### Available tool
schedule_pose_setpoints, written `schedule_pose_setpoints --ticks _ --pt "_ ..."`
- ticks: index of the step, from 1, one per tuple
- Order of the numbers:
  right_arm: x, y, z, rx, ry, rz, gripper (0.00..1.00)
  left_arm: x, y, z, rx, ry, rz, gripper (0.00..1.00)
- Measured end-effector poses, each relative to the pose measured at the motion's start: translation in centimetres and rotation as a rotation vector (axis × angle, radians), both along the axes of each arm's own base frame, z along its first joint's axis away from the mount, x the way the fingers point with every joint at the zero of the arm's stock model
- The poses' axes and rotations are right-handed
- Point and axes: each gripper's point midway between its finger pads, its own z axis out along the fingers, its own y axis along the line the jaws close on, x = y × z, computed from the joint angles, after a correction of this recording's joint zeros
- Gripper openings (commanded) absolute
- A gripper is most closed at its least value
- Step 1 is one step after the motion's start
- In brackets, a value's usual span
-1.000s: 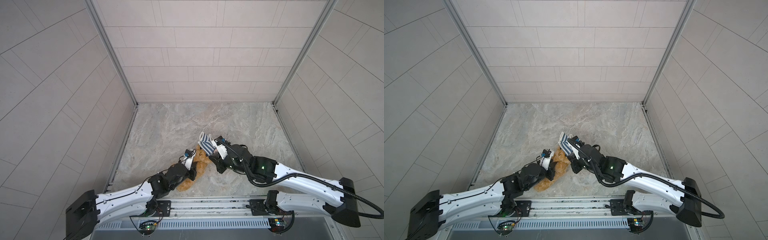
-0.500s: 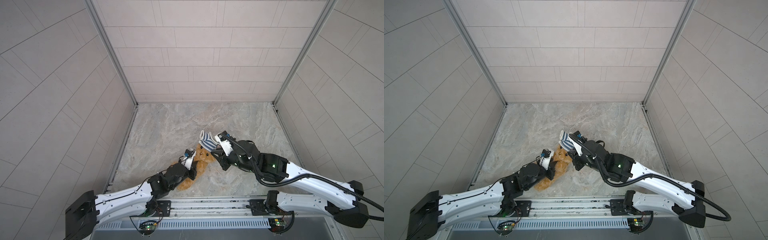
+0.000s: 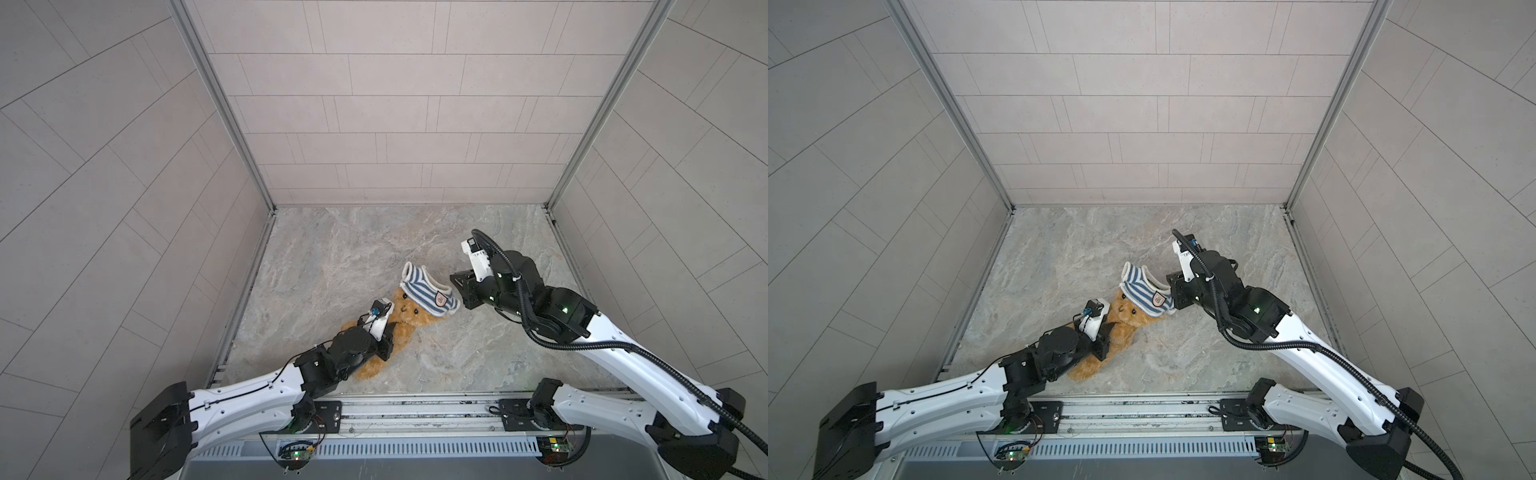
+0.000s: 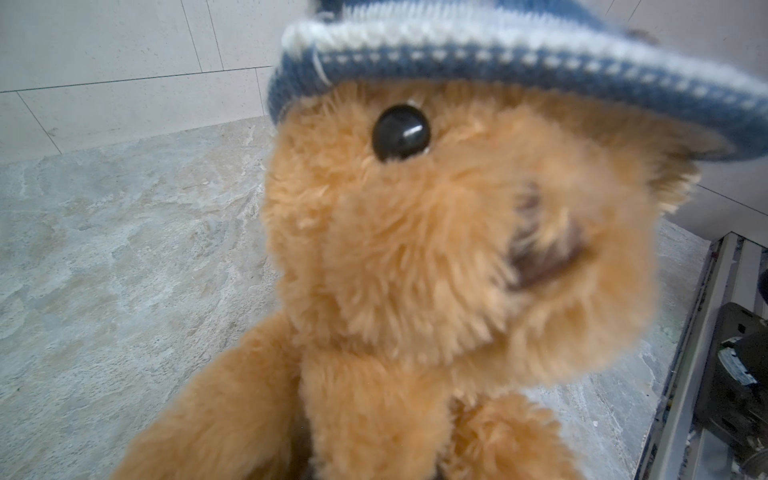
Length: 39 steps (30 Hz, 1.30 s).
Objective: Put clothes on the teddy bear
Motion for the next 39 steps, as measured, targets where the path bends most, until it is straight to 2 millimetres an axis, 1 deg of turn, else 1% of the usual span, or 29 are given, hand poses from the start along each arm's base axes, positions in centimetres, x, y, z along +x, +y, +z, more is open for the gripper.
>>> schedule_pose_setpoints --ticks 2,4,8,10,15,23,30,35,39 --pt "0.5 0.4 -0.7 -0.013 0.035 0.02 0.2 -0.1 -0.1 0.0 0.006 -0.005 -0.01 0.0" --pt "1.0 1.2 -1.1 -0.024 0.065 0.052 0.21 -0.2 -0.2 0.0 0.014 -0.01 -0.023 0.0" --pt "1.2 2.8 -1.9 -0.033 0.11 0.124 0.24 -0.3 -0.3 -0.1 0.026 -0.015 -0.038 0.0" --pt "0.8 3.1 -2.6 -0.042 0.134 0.15 0.25 -0.4 -0.4 -0.2 0.03 -0.017 -0.045 0.0" --pt "0.1 3.5 -3.0 -0.034 0.163 0.192 0.26 -0.6 -0.6 -0.3 0.035 -0.015 -0.063 0.0" --pt "-1.2 3.9 -4.7 -0.03 0.227 0.239 0.27 -0.8 -0.7 -0.5 0.042 -0.011 -0.082 0.0" --pt "-2.4 4.0 -5.6 -0.009 0.257 0.271 0.34 -1.0 -0.6 -0.6 0.05 -0.006 -0.086 0.0" --pt "-3.3 4.5 -6.0 0.019 0.279 0.3 0.39 -1.0 -0.7 -0.6 0.052 -0.01 -0.092 0.0" --pt "-3.7 4.7 -5.6 0.04 0.282 0.319 0.39 -1.1 -0.7 -0.3 0.045 -0.016 -0.099 0.0"
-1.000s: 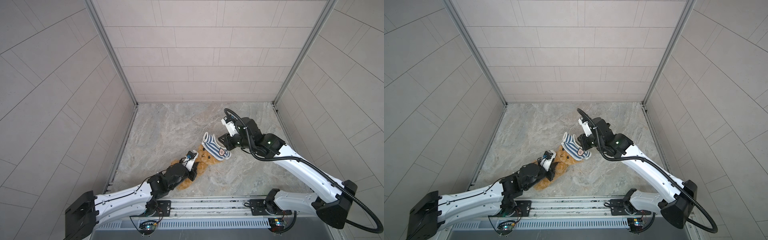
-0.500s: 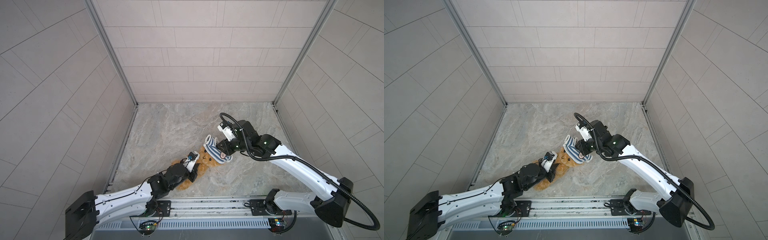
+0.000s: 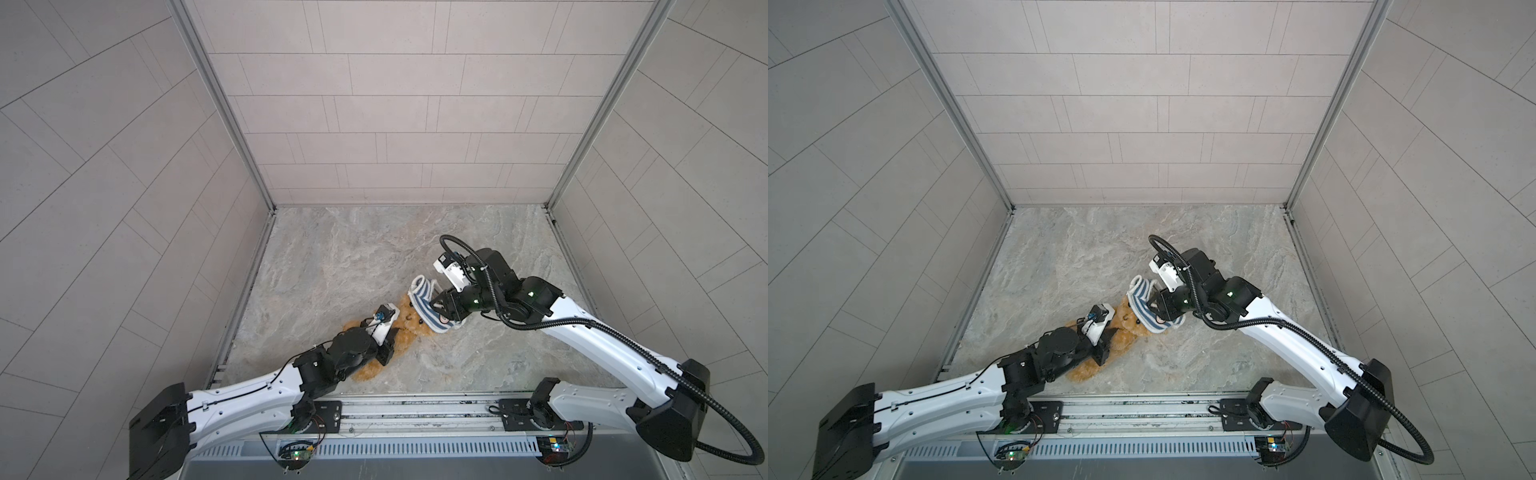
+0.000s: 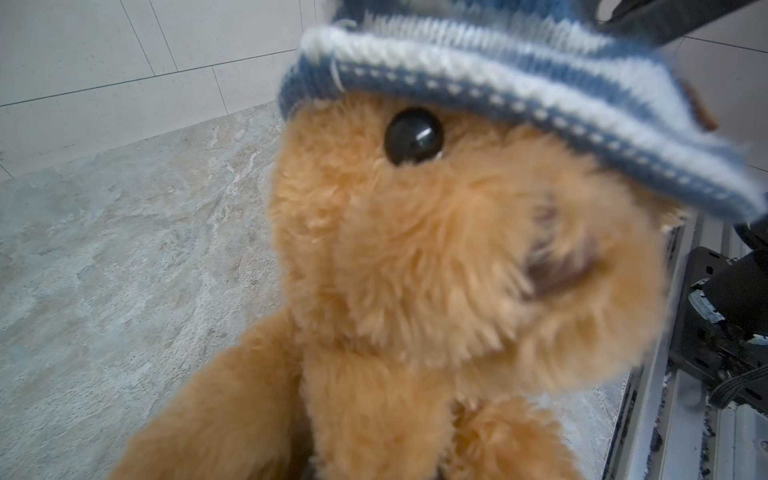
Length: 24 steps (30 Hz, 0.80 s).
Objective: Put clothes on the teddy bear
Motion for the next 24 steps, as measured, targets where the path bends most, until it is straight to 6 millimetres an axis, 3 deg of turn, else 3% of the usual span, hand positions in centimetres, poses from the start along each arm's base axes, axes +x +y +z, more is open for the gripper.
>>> schedule_pose_setpoints --ticks 13,24 --pt "0.3 -1.6 2.5 0.047 -0.056 -0.078 0.38 -0.3 -0.1 0.7 -0.023 -0.008 -0.016 0.0" --pt "2.1 -3.3 1.4 0.009 -0.048 -0.157 0.35 -0.5 -0.2 1.1 -0.034 -0.014 -0.033 0.0"
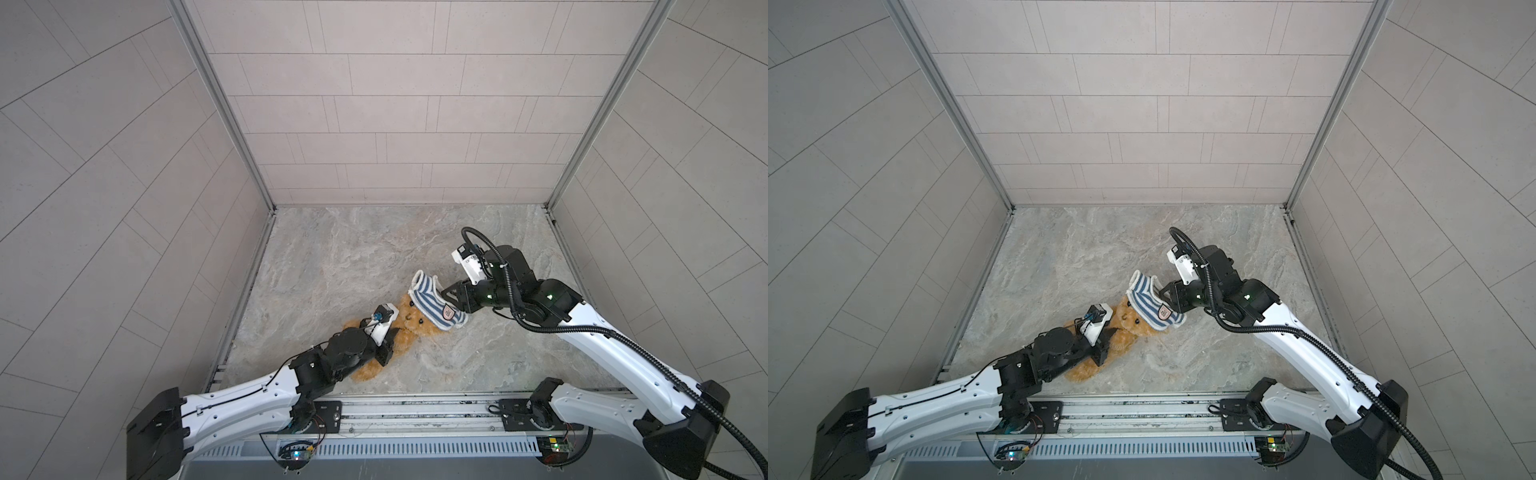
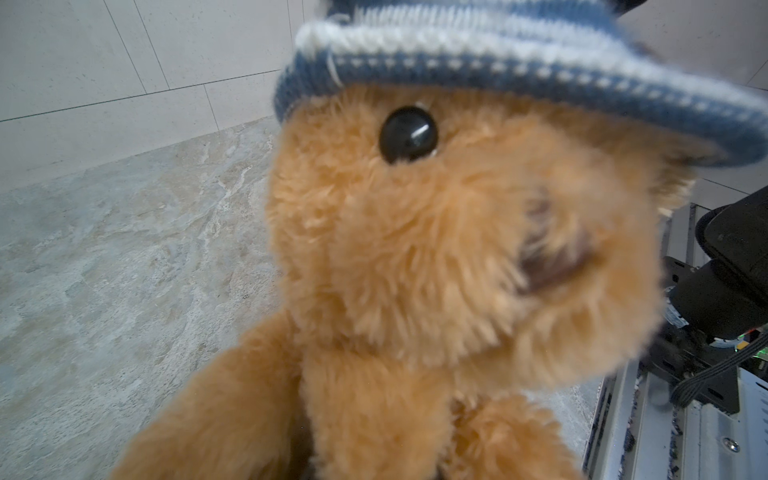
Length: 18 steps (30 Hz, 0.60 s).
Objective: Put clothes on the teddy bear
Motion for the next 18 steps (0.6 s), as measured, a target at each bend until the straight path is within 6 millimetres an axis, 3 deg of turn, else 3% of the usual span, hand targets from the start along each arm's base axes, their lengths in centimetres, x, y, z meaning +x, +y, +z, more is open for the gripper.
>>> schedule_pose_setpoints --ticks 9,18 --pt "0.0 0.8 -0.2 -0.021 0.02 0.056 0.35 -0.1 -0.1 0.0 0.002 0.001 -0.007 0.0" --pt "-2.6 2.3 -1.1 -0.013 0.091 0.182 0.43 -0.2 -0.1 -0.2 0.006 0.005 -0.015 0.0"
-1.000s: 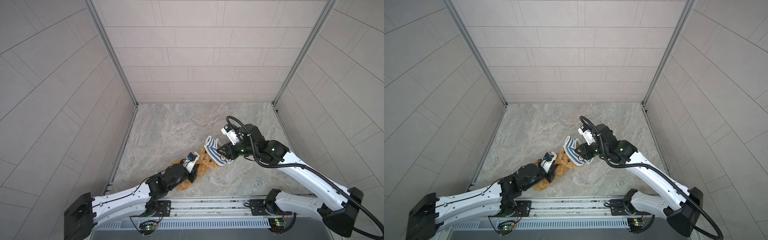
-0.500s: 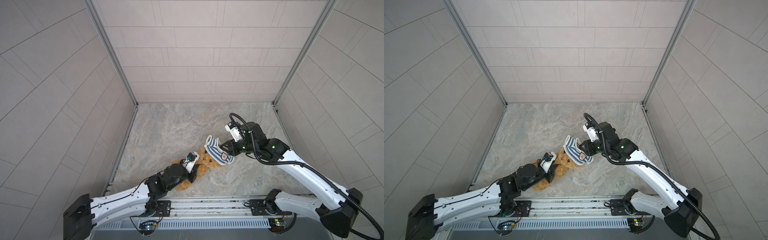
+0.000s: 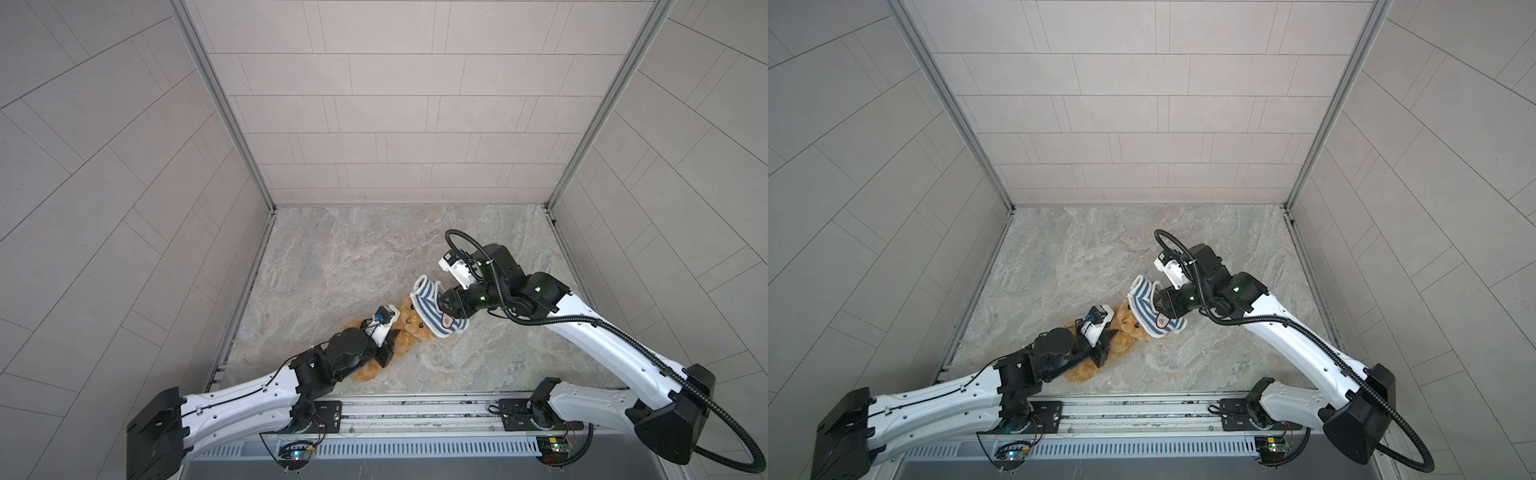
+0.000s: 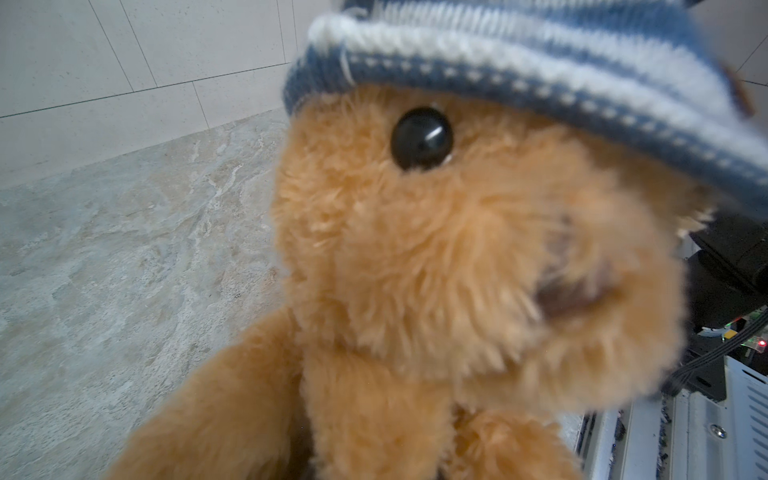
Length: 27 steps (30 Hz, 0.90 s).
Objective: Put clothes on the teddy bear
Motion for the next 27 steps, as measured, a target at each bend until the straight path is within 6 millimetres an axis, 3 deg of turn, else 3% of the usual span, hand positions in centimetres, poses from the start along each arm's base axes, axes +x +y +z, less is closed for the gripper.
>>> schedule_pose_setpoints --ticks 7,11,13,17,19,24,27 --pt "-0.7 0.8 -0.6 0.033 0.033 0.03 0.58 -0.1 -0.1 -0.4 0.017 0.003 -0.009 0.0" --pt "-1.0 1.4 -1.0 0.036 0.05 0.046 0.61 -0.2 0.0 -0.7 0.029 0.007 -0.013 0.0" --pt "-1.0 1.8 -1.2 0.036 0.053 0.057 0.59 -0.2 0.0 -0.8 0.033 0.008 -0.014 0.0" --pt "-1.1 2.4 -1.5 0.033 0.055 0.071 0.34 -0.3 0.0 -1.3 0.049 0.017 -0.018 0.0" --pt "-1.2 2.5 -1.7 0.027 0.055 0.07 0.3 -0.3 0.0 -1.5 0.061 0.022 -0.02 0.0" --pt "-1.1 2.5 -2.2 0.001 0.049 0.063 0.49 -0.4 0.1 -1.8 0.074 0.026 -0.025 0.0" --pt "-1.3 2.8 -2.7 -0.016 0.053 0.072 0.52 -0.4 0.1 -1.9 0.081 0.025 -0.027 0.0"
